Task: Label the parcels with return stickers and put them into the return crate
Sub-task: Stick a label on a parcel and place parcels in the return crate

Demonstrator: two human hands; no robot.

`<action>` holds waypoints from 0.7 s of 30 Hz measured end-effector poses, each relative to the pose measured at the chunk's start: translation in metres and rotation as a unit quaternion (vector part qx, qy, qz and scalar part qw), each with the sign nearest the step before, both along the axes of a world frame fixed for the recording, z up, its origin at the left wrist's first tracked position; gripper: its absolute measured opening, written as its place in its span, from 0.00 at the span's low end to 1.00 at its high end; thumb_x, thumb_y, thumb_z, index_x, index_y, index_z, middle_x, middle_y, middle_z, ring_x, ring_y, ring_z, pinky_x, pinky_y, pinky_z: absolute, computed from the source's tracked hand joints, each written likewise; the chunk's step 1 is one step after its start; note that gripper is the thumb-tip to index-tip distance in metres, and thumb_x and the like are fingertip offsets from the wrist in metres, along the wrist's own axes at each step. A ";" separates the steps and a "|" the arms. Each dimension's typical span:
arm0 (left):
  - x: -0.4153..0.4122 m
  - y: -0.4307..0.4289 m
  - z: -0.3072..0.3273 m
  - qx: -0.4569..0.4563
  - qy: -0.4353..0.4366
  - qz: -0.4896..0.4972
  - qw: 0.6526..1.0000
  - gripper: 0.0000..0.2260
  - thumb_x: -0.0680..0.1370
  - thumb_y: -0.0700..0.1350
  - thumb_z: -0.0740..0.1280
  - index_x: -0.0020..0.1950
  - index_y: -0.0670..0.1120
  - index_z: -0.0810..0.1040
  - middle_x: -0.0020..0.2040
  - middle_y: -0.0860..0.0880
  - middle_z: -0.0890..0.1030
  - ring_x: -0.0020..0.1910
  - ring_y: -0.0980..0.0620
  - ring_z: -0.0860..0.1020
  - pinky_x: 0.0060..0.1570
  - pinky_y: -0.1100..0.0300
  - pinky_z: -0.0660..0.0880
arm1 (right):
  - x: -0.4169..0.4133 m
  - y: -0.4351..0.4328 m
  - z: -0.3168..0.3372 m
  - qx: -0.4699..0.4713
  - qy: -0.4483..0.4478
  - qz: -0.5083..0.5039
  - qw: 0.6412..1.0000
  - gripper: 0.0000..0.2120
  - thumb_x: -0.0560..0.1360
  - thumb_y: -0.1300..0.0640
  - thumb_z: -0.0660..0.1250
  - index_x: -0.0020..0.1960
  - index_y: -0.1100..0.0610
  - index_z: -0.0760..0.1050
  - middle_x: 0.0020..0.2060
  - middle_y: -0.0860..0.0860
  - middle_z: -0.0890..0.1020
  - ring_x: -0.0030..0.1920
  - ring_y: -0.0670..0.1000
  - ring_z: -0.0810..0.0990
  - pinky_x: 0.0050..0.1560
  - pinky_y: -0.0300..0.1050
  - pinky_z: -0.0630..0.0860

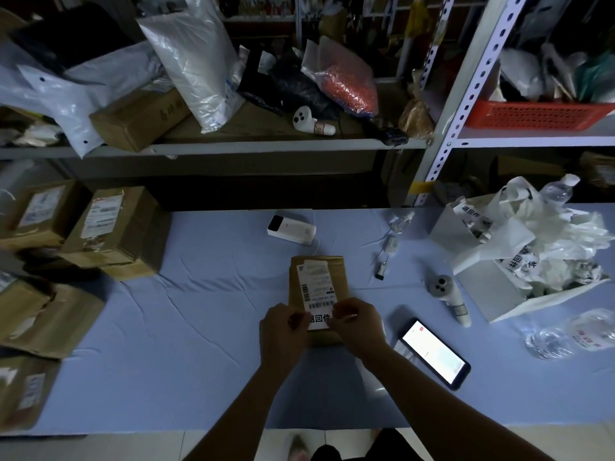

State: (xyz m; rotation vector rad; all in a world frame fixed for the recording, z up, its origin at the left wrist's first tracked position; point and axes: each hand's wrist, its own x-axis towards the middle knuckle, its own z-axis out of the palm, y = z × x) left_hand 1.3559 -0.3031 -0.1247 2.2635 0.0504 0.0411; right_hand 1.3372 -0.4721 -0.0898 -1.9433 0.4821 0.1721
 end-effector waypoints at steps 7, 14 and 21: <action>0.009 0.004 -0.010 0.034 -0.024 -0.023 0.999 0.05 0.75 0.48 0.75 0.44 0.48 0.83 0.40 0.55 0.76 0.41 0.56 0.75 0.40 0.70 0.70 | 0.010 0.007 -0.011 -0.100 0.001 0.035 0.994 0.10 0.74 0.58 0.76 0.50 0.49 0.77 0.52 0.47 0.85 0.52 0.44 0.83 0.45 0.35 0.80; 0.013 -0.001 -0.015 0.042 -0.018 0.019 0.999 0.13 0.70 0.51 0.78 0.40 0.56 0.73 0.39 0.57 0.76 0.42 0.54 0.77 0.45 0.53 0.72 | 0.021 0.006 -0.028 -0.169 0.023 0.093 0.981 0.10 0.77 0.55 0.72 0.58 0.51 0.81 0.58 0.49 0.84 0.56 0.46 0.83 0.41 0.28 0.73; 0.016 0.012 -0.033 -0.029 -0.059 -0.099 0.993 0.03 0.76 0.40 0.75 0.48 0.45 0.84 0.50 0.50 0.71 0.51 0.53 0.77 0.47 0.56 0.83 | 0.015 0.001 -0.029 -0.186 0.020 0.080 0.979 0.10 0.77 0.50 0.73 0.57 0.50 0.82 0.49 0.42 0.79 0.50 0.44 0.81 0.45 0.34 0.75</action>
